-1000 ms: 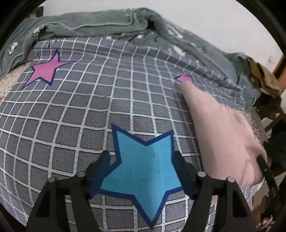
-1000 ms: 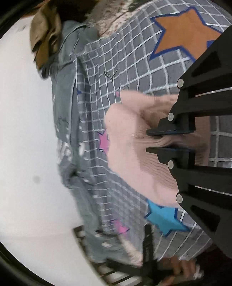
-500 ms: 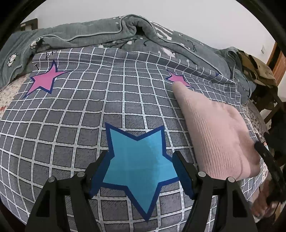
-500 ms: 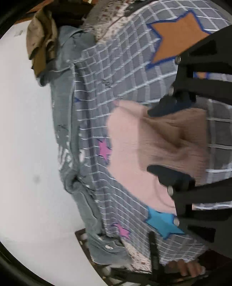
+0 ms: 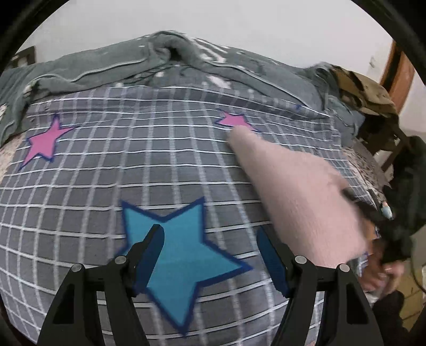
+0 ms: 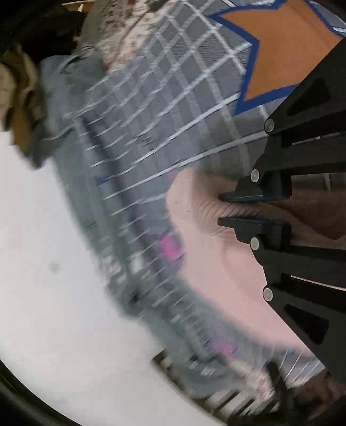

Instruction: Fold small clothes

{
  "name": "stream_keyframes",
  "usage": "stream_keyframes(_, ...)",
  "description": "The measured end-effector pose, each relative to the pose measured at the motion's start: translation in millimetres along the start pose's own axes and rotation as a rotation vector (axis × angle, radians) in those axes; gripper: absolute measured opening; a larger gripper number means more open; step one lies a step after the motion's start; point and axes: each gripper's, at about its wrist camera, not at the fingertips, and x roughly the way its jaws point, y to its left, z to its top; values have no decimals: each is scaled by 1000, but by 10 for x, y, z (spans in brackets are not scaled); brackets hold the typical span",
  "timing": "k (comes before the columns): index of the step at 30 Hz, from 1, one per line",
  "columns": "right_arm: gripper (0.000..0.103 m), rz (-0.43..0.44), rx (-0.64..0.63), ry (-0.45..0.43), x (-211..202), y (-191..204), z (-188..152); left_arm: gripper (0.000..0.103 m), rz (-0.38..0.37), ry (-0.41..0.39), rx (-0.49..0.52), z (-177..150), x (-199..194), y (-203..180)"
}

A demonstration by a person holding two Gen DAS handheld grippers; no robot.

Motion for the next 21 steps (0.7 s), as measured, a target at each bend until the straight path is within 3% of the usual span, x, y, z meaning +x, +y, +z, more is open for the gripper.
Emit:
stream_keyframes(3,12,-5,-20,17,37,-15,-61,70,-42,-2,33,-7,1,-177)
stream_keyframes(6,23,19,-13,10,-175,12,16,70,-55,-2,46,-22,-2,-280)
stream_keyframes(8,24,19,-29,-18,-345,60,30,70,-59,7,60,-47,16,-342)
stream_keyframes(12,41,82,-64,8,-601,141,-136,70,-43,11,69,-105,15,-357)
stream_keyframes(16,42,136,-86,10,-740,231,-384,70,-46,18,43,-134,-20,-294)
stream_keyframes(17,38,127,-101,12,-719,267,-421,70,-47,21,37,-133,-28,-285)
stream_keyframes(18,3,107,-123,27,-663,301,-441,70,-44,23,34,-127,-27,-287)
stream_keyframes(20,5,93,-106,45,-585,272,-425,70,-33,27,37,-138,-59,-287)
stream_keyframes(21,5,129,-45,7,-675,182,-385,70,-32,25,41,-149,-75,-283)
